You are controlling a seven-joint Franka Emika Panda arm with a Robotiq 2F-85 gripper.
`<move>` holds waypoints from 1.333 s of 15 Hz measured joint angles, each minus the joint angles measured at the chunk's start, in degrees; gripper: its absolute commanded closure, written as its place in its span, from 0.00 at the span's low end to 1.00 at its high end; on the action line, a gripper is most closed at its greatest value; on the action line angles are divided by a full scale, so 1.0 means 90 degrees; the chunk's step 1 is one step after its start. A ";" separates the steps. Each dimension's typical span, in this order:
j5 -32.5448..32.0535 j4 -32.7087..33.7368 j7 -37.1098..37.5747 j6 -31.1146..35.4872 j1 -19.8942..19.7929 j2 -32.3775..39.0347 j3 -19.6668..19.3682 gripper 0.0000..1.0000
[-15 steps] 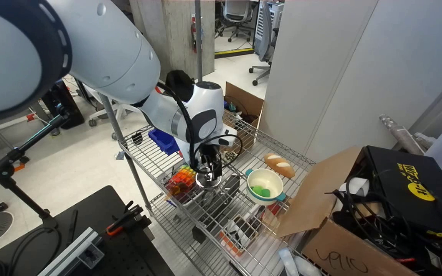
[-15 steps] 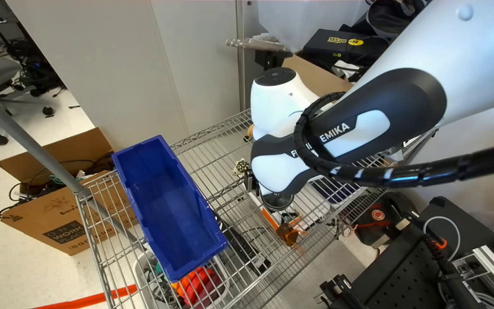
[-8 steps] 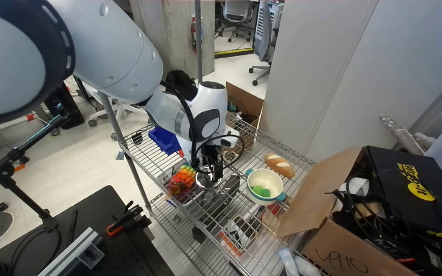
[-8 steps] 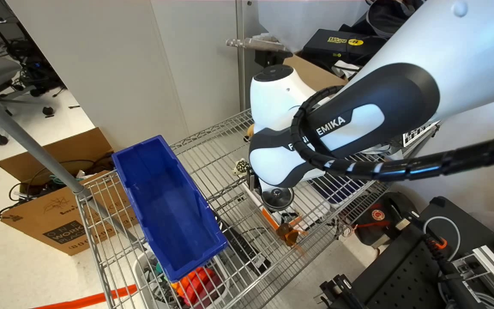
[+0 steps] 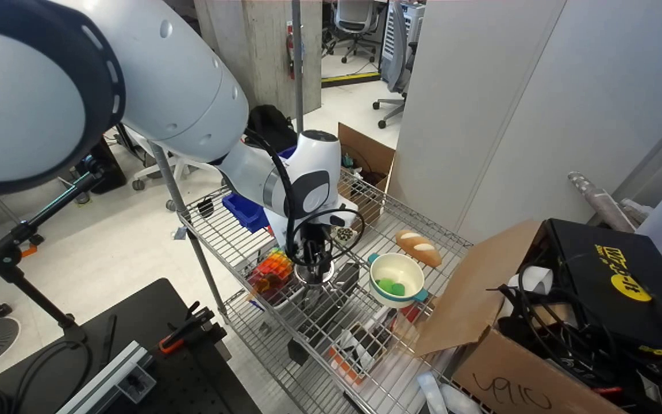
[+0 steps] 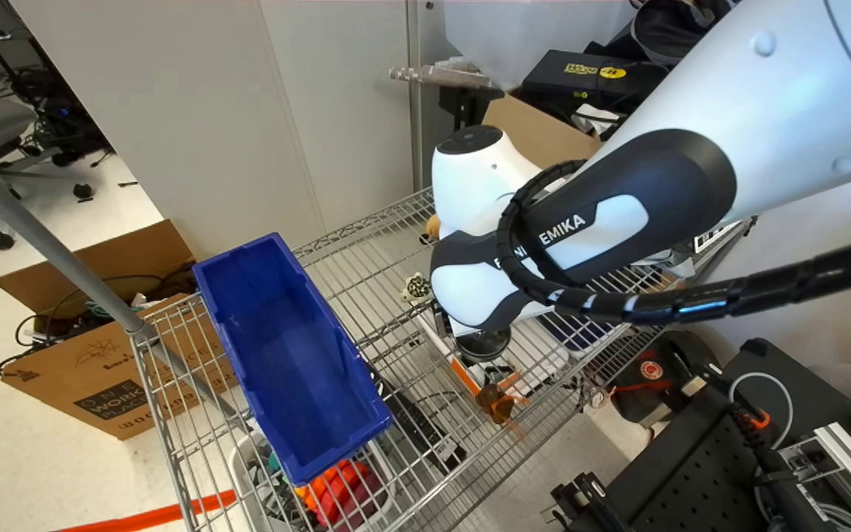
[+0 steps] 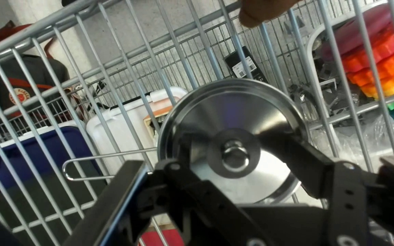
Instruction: Uncover the pot and put the lid on the rack
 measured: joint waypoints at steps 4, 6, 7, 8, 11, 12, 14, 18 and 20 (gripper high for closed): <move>0.0007 0.0140 0.0006 -0.0063 0.0000 -0.0005 0.0000 0.90; 0.0007 0.0185 0.0012 -0.0075 -0.0001 -0.0009 -0.0014 0.99; 0.0007 0.0204 0.0017 -0.0078 -0.0001 -0.0006 -0.0018 0.96; 0.0009 0.0213 0.0027 -0.0078 -0.0001 0.0000 -0.0018 0.95; 0.0021 0.0238 0.0035 -0.0079 0.0003 -0.0005 -0.0017 0.95; 0.0021 0.0259 0.0035 -0.0101 0.0011 -0.0027 -0.0016 0.95; 0.0021 0.0295 0.0035 -0.0272 0.0035 -0.0148 -0.0016 0.95; 0.0021 0.0311 0.0035 -0.0533 0.0045 -0.0555 -0.0014 0.95; 0.0032 0.0403 0.0046 -0.0532 0.0047 -0.0614 0.0031 0.95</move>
